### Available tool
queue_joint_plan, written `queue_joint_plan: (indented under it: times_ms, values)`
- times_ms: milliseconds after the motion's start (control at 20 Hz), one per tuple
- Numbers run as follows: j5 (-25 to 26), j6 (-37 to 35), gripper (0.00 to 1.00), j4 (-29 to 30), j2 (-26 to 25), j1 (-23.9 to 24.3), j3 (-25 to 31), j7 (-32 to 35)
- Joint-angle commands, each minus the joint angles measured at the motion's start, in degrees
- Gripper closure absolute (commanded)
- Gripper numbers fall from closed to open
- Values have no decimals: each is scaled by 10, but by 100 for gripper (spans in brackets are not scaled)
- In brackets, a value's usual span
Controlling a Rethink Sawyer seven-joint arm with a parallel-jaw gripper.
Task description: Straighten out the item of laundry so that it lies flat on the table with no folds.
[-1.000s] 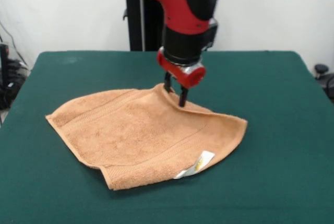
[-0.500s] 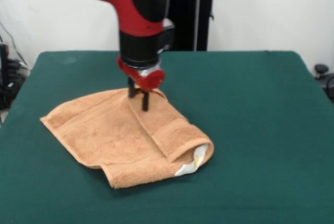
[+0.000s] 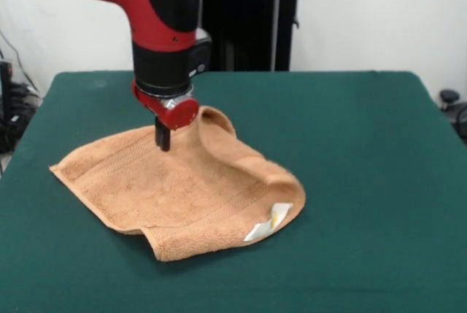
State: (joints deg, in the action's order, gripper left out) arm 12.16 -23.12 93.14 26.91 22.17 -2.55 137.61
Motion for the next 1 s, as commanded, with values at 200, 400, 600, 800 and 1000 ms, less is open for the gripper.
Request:
queue_joint_plan:
  times_ms: [200,400,600,800,1000]
  values:
    - [60,-23,100,-47,-60,26,79,-91]
    - [74,-33,100,-76,-84,52,89,-101]
    - [89,-36,100,-103,-107,77,96,-109]
    - [104,-38,100,-140,-136,101,101,-115]
    - [119,-57,100,-195,-165,128,107,-133]
